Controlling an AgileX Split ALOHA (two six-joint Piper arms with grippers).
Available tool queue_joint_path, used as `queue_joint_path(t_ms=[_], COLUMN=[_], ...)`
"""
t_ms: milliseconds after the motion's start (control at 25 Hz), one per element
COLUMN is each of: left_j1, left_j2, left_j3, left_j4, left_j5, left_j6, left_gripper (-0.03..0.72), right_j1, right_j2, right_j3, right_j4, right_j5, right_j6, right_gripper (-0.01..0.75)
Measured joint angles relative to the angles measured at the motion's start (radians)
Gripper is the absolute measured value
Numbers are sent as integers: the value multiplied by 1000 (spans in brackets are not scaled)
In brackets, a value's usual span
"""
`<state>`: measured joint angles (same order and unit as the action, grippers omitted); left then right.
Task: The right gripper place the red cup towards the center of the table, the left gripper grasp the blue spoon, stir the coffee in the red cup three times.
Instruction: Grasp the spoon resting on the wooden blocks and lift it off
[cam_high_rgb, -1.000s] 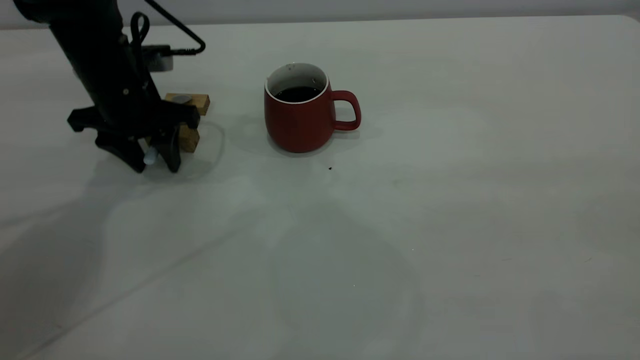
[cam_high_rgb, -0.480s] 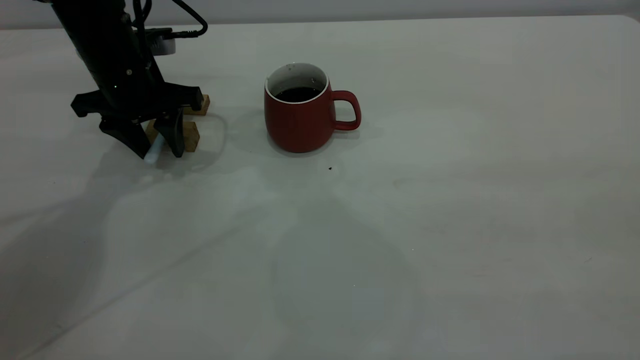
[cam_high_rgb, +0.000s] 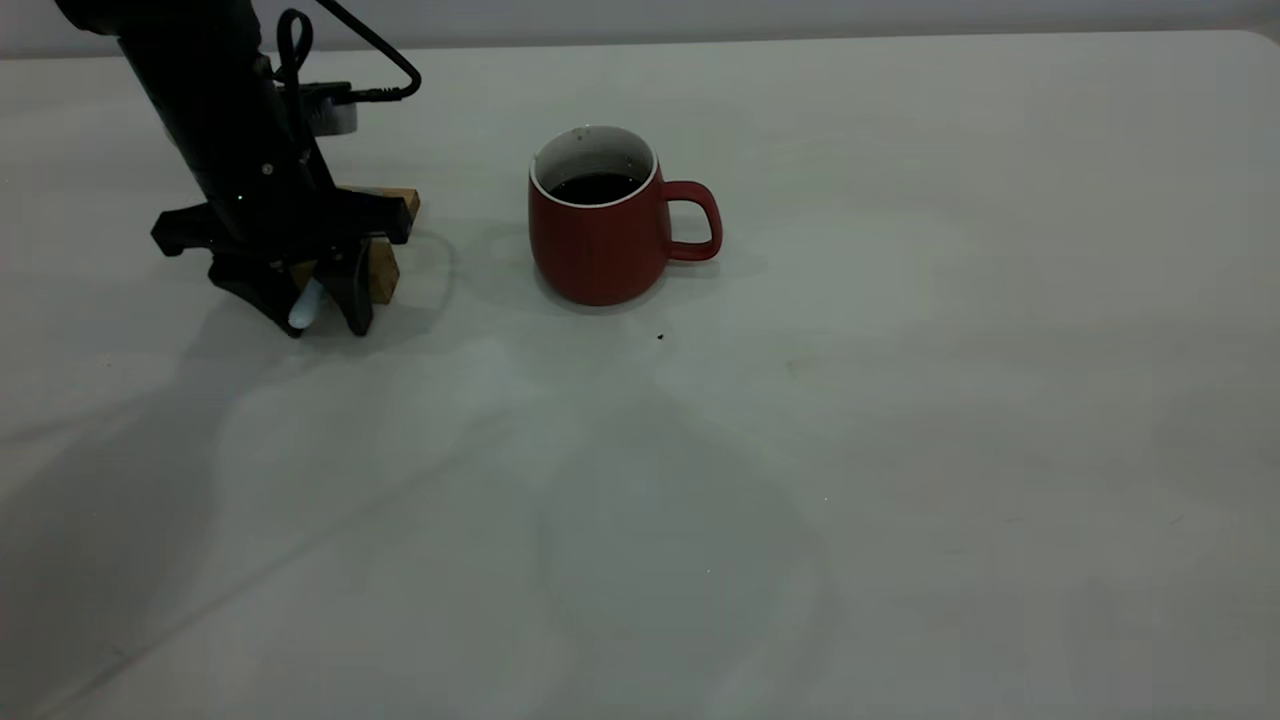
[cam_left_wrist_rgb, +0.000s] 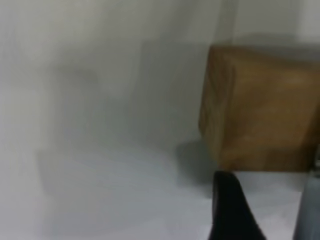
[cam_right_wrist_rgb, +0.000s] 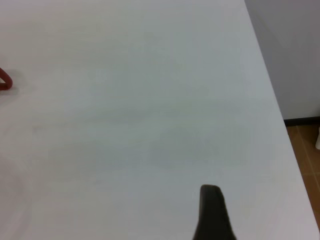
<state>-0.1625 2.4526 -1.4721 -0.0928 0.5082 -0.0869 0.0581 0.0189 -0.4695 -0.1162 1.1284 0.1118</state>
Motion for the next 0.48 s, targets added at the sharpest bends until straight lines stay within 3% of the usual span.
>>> queue_joint_path(t_ms=[160,240,480], left_j1=[0,0,0], left_j2=[0,0,-24], left_j3=[0,0,0], left_j4=[0,0,-51], left_j5=[-1,1,70], left_j6=[-1,-1,-1], left_gripper=[297,138,116], right_j1=[0,0,0], right_j2=[0,0,0], right_j3=[0,0,0], right_j4=[0,0,0], right_j5=[0,0,0], right_j6=[0,0,0], right_gripper=[574,574,574])
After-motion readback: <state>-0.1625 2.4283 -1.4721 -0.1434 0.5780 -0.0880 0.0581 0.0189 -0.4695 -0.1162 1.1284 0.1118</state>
